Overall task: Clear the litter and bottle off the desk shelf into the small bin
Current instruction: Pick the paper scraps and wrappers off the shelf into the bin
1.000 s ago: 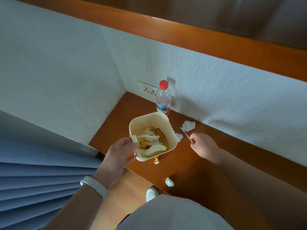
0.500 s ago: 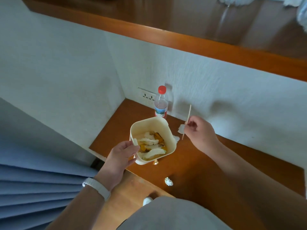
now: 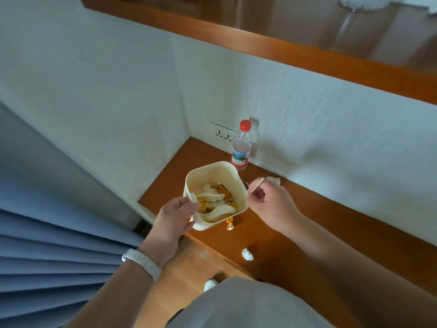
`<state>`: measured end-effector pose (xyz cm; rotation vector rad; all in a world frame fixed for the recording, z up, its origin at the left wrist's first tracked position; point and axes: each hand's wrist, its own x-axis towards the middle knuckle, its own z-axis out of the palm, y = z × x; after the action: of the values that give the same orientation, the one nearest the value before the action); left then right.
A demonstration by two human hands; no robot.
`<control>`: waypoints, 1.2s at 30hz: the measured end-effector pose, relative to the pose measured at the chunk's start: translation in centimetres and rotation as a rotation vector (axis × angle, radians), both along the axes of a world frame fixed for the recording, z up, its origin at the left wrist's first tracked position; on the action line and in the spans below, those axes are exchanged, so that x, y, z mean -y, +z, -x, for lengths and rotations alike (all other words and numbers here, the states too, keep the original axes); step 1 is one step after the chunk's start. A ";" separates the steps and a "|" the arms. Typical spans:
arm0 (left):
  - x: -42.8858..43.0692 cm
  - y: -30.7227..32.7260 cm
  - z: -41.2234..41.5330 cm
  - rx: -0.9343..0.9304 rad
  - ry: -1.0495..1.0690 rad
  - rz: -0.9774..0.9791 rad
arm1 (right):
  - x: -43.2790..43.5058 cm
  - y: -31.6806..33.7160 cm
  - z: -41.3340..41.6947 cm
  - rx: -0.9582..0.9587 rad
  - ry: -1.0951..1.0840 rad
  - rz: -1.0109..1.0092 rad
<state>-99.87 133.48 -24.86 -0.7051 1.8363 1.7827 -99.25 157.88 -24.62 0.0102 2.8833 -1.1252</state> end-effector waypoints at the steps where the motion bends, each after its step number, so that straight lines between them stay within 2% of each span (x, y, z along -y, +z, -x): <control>1: 0.1 0.0 0.0 -0.001 0.005 0.004 | 0.1 -0.3 0.1 0.012 0.015 -0.014; 11: -0.8 0.1 0.4 0.013 0.037 0.009 | -0.9 -1.3 1.7 0.060 0.070 0.027; 19: -1.9 0.3 1.6 0.023 0.060 0.061 | -3.2 -1.9 2.4 -0.005 0.118 0.023; 23: -2.2 0.4 2.0 0.033 0.075 0.062 | -4.1 -2.6 3.4 0.032 0.147 0.055; 25: -2.3 0.4 2.1 0.037 0.080 0.072 | -5.2 -4.0 4.3 0.062 0.130 -0.006; 29: -2.3 0.4 2.1 0.053 0.070 0.085 | -8.5 -9.2 6.3 0.156 0.019 -0.249; 32: -2.3 0.3 2.0 0.069 0.073 0.093 | -10.4 -12.1 7.4 0.193 0.022 -0.375; 36: -2.4 0.5 1.9 0.072 0.101 0.099 | -11.1 -14.1 8.5 0.220 0.046 -0.451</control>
<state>-101.79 135.87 -24.35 -0.9030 1.8810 1.7139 -107.72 168.99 -38.75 0.0777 2.8472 -0.4154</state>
